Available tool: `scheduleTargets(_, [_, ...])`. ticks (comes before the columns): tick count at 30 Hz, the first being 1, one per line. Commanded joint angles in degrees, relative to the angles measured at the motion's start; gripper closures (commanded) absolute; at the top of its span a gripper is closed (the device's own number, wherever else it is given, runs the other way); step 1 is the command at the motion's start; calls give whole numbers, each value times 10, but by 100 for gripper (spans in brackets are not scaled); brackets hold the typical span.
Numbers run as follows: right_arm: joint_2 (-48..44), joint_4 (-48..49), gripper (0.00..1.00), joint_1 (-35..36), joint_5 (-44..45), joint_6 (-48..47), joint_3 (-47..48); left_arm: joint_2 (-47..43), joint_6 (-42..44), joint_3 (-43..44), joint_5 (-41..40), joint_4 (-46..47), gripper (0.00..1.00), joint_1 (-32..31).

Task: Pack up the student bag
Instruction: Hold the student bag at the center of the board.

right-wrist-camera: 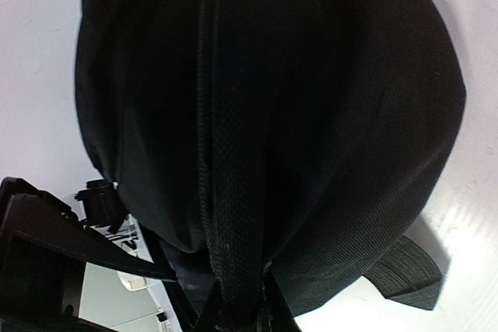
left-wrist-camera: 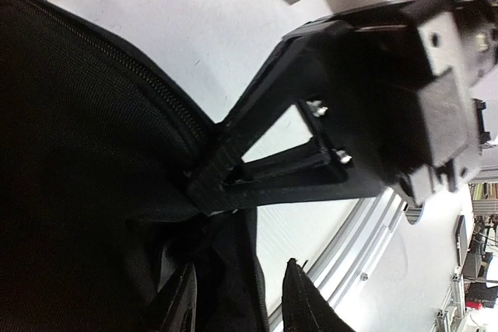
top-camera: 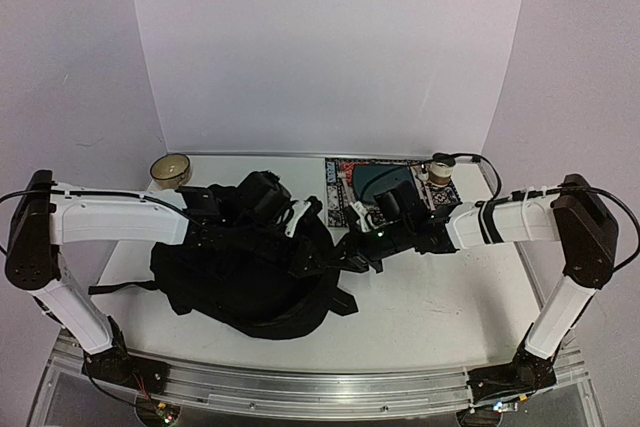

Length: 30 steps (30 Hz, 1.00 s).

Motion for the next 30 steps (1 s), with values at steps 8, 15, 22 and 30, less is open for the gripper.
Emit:
scheduleTargets(8, [-30,207,100,-6,-65,69,-25,-86,-6,-84,-30,54,66,-3])
scheduleTargets(15, [-33,225,100,-7,-66,72,-28,-86,-4,-105,-34,71,63,-5])
scheduleTargets(22, [-29,236,100,-7,-65,77,-29,-49,-5,-109,-80,125,56,-48])
scheduleTargets(30, [-23,245,100,-7,-71,83,-31,-47,24,-110,-204,138,48,-55])
